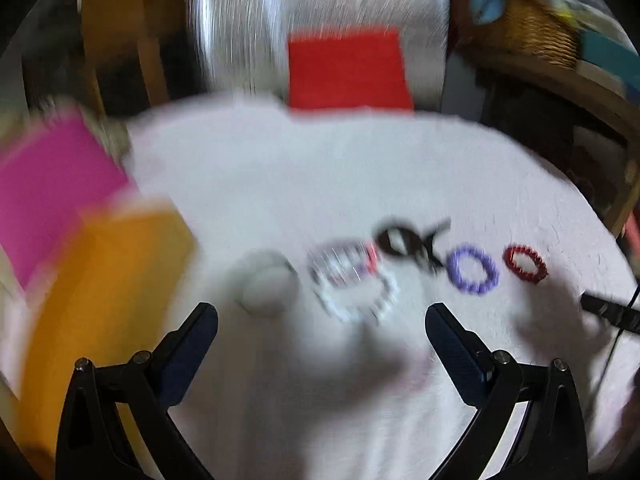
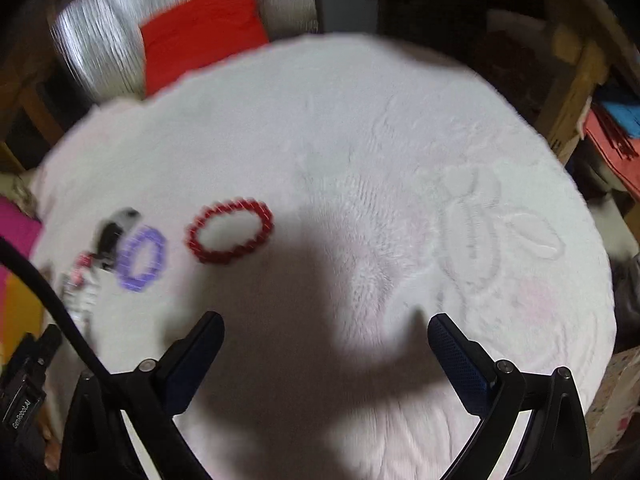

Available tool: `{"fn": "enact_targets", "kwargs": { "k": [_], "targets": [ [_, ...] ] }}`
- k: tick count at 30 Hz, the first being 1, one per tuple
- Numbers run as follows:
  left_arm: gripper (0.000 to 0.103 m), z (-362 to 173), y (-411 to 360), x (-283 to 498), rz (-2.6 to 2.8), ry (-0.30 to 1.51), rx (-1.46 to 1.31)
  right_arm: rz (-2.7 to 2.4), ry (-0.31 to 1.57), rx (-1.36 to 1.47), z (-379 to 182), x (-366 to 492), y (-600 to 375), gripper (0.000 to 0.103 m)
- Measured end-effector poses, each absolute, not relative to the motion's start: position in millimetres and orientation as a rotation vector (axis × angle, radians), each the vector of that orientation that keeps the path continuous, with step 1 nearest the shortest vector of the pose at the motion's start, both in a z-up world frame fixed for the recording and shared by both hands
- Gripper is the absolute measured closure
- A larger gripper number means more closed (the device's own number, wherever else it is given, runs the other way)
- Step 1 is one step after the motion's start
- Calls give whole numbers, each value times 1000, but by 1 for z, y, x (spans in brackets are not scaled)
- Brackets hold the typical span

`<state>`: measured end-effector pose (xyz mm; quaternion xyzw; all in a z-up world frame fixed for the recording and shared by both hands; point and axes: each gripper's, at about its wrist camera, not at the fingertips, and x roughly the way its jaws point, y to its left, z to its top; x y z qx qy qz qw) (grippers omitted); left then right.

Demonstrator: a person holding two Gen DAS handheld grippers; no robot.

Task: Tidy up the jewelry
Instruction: 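Move both tools over the row of bracelets on the bed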

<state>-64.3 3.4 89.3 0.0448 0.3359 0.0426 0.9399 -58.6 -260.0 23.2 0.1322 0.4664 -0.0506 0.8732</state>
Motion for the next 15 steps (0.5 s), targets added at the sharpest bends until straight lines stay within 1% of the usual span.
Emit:
{"fn": "enact_targets", "kwargs": {
  "k": [2, 4, 6, 9, 11, 15],
  "targets": [
    [0, 116, 10, -91, 117, 570, 130, -93, 897, 277, 43, -76, -261, 0],
    [0, 131, 26, -110, 169, 523, 116, -61, 780, 254, 72, -100, -258, 0],
    [0, 135, 42, -122, 185, 509, 72, -48, 655, 237, 99, -125, -253, 0],
    [0, 126, 58, -126, 216, 509, 16, 5, 545, 278, 120, -145, -241, 0],
    [0, 126, 63, -128, 212, 502, -3, 24, 496, 282, 123, -151, -230, 0],
    [0, 121, 63, -133, 227, 426, 23, 81, 505, 238, 124, -136, -201, 0]
  ]
}}
